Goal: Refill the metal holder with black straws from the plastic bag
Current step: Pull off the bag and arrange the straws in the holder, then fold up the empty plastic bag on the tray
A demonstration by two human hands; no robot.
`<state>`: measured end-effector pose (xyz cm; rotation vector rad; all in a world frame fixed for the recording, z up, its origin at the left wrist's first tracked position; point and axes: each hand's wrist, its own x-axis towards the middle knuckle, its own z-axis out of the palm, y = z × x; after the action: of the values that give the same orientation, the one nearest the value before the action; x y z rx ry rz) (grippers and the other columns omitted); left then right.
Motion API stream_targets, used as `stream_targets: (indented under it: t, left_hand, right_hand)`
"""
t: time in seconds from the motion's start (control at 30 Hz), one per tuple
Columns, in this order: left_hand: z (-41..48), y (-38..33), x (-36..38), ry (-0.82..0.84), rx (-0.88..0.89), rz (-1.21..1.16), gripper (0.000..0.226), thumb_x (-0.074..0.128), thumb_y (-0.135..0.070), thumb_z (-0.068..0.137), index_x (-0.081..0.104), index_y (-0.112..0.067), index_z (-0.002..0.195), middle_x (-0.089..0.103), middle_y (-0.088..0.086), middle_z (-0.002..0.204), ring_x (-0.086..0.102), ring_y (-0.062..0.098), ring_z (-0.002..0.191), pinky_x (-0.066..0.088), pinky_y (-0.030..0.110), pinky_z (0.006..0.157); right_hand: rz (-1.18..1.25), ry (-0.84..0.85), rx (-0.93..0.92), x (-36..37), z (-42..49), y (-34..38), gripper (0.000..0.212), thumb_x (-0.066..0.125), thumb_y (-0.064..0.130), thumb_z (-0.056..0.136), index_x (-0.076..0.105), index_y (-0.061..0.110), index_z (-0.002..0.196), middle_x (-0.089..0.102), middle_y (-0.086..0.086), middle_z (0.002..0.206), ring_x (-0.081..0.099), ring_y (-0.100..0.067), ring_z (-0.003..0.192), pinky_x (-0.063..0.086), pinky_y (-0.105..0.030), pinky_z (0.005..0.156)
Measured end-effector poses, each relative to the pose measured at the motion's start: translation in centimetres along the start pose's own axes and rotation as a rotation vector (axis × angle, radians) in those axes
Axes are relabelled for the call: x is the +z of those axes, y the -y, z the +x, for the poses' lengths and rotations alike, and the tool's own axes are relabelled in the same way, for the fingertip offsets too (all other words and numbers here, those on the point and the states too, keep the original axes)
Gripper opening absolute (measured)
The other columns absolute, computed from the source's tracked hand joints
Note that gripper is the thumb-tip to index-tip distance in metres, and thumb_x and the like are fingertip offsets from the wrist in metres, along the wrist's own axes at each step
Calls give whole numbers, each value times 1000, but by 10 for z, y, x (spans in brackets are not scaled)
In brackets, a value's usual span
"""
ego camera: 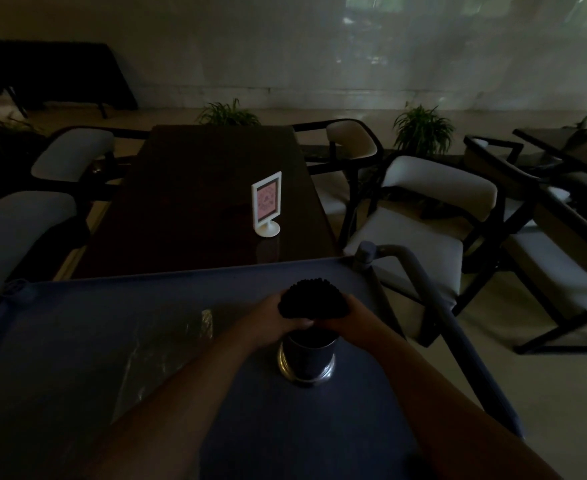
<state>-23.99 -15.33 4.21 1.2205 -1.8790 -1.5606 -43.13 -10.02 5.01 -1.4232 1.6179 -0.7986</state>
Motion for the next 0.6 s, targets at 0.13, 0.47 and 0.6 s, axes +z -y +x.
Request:
stream_targets:
  t: [0.13,0.47,0.6]
  left_hand:
    - [3,-2,-2,-7,3,10,38,84,-24,70,65,-36,101,71,-15,101,65,-6,95,51,18,81]
    - [4,-6,-4,-16,-36,10,39,83,-31,71,61,-38,102,68,-9,106,63,11,103,50,31,87]
    - [-1,-11,-2,-13,-41,-96,35,84,-22,71,65,-32,98,69,-10,102,65,9,98,50,22,79]
  right_hand:
    - [-21,14,27,0,8,1,35,81,19,77,65,18,108,67,-1,104,64,-9,93,52,-19,79]
    - [-72,-19,86,4,14,2,45,80,25,79,65,10,118,65,-1,108,59,-11,99,47,-19,81]
    - [16,8,104,2,8,9,49,79,12,78,61,5,124,64,-9,119,59,-19,112,48,-31,92]
